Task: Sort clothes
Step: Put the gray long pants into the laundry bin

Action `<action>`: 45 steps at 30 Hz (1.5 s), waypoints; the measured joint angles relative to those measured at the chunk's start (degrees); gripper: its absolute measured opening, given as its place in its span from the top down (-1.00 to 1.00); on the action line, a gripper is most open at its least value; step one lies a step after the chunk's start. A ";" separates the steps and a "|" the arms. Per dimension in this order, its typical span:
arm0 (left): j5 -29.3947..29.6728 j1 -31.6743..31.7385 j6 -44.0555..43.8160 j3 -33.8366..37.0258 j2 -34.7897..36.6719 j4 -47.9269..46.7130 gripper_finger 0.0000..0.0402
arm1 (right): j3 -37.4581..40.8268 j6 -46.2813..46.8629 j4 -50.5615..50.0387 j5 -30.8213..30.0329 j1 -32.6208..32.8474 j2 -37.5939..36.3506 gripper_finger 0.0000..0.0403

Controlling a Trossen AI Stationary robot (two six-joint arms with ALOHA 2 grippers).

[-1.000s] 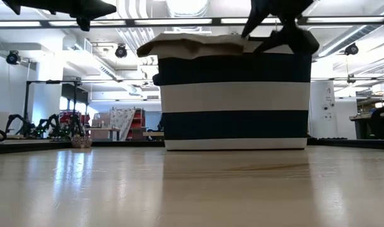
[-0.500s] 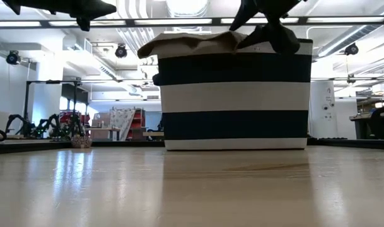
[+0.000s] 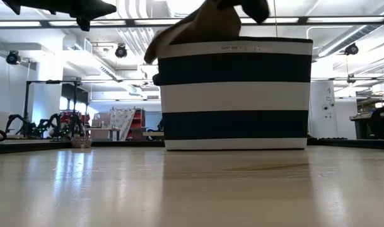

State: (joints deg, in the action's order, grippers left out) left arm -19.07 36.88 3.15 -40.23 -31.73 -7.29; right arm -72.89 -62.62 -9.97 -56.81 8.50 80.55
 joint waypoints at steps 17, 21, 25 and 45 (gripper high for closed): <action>0.01 0.00 -0.76 0.00 0.44 -0.04 1.00 | -10.26 33.67 -28.13 39.75 -37.43 0.92 1.00; 0.00 0.00 -0.76 0.00 0.44 -0.04 1.00 | -5.82 36.98 -26.50 45.78 -42.68 2.16 1.00; 0.01 0.00 -0.76 0.00 0.39 -0.04 1.00 | -0.77 39.17 -22.12 48.30 -44.89 4.01 1.00; 0.02 0.00 -0.96 0.00 0.48 -0.70 1.00 | 6.43 47.85 -18.91 61.20 -44.08 21.93 0.94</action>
State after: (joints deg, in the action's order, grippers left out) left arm -19.05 36.88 2.20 -40.23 -31.24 -7.99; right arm -66.47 -14.77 -28.88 4.39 -35.58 102.49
